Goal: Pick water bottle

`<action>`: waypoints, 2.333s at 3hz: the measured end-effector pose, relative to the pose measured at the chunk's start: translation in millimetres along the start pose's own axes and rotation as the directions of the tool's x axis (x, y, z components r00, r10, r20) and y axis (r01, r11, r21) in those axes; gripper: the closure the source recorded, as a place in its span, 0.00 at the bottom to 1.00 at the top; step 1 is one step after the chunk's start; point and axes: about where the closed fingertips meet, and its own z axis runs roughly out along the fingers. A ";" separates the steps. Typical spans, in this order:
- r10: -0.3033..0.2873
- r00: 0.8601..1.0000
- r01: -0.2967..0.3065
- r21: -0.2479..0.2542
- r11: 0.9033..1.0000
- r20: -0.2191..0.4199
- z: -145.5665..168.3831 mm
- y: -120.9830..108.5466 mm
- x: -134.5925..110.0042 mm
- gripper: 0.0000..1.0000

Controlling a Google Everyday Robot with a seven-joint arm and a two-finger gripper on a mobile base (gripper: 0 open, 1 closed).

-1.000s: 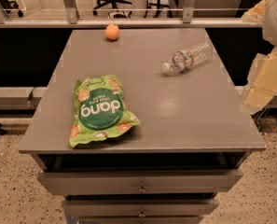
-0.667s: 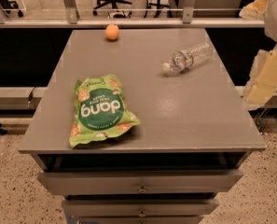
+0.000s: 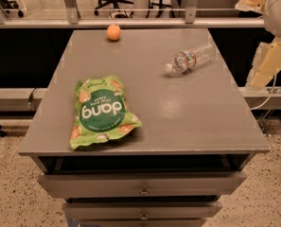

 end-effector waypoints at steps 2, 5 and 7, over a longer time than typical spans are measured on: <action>-0.053 0.999 0.053 -0.006 0.999 -0.009 75.8 -62.2 28.0 0.00; -0.080 0.995 0.074 -0.095 0.993 -0.065 204.8 -136.9 14.5 0.00; -0.082 0.994 0.068 -0.174 0.982 -0.078 247.7 -135.1 14.9 0.00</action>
Offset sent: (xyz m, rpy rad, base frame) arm 0.1364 -0.0206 -0.0571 -0.0520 -0.0043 0.0497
